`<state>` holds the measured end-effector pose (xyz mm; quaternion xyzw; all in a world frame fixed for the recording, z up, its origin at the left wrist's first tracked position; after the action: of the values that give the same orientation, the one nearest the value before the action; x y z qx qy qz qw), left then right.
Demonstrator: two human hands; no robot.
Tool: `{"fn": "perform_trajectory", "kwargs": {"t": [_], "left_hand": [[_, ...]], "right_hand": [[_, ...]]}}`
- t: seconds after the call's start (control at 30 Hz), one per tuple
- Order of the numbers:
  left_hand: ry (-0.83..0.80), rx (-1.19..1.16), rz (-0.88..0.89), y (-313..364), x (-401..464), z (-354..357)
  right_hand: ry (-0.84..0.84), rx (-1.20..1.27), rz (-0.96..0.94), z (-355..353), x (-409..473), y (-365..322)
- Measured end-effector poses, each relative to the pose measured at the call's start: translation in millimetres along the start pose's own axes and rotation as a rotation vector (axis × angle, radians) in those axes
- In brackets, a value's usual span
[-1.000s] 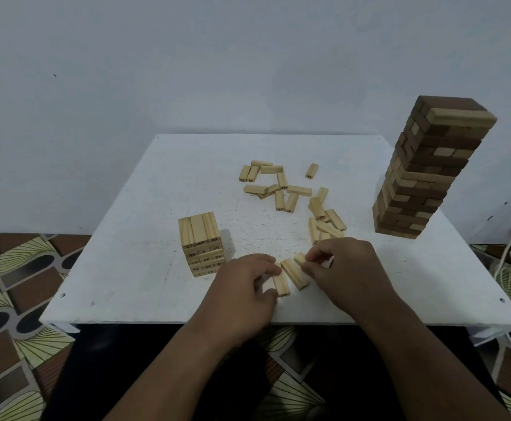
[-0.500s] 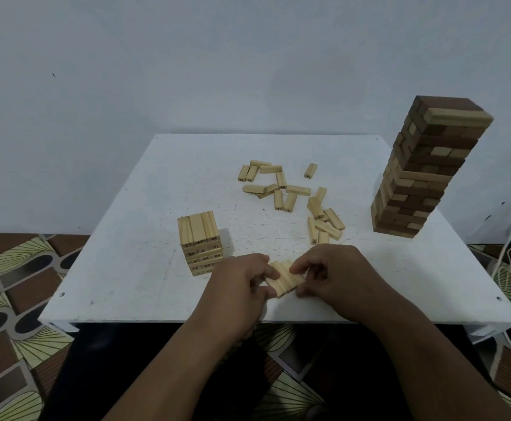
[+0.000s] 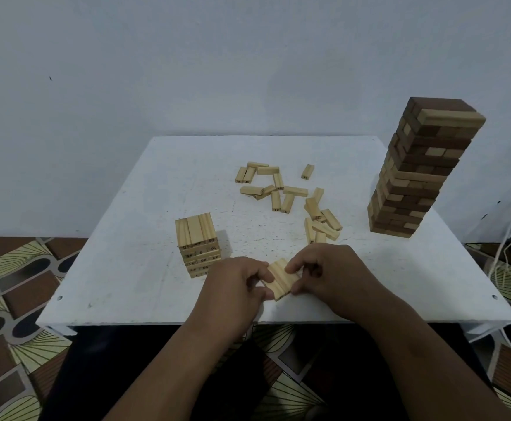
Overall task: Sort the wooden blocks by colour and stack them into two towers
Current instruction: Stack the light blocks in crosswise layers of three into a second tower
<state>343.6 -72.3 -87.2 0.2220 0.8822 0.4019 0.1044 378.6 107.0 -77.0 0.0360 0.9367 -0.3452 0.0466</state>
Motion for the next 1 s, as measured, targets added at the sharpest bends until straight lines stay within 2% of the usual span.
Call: {"fn": "perform_trajectory", "kwargs": {"t": [0.57,0.8,1.0], "left_hand": [[0.026,0.026,0.000,6,-3,-2],[0.008,0.056,0.061,7,-1,-1],[-0.062,0.100,0.126,-1,-4,6]], "right_hand": [[0.003,-0.109,-0.077,2,-4,-11],[0.009,-0.040,-0.099,6,-7,-6],[-0.064,0.013,-0.141,1,-8,-2]]}}
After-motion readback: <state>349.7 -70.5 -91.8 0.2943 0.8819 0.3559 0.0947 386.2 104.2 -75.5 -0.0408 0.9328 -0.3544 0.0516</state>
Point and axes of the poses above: each hand's wrist, its own x-axis towards the middle knuckle, its own z-axis out of the palm, y = z × x, the point moved 2 cm from there along x, towards the middle knuckle, and after that the axes turned 5 degrees about -y, right-handed, at the moved point
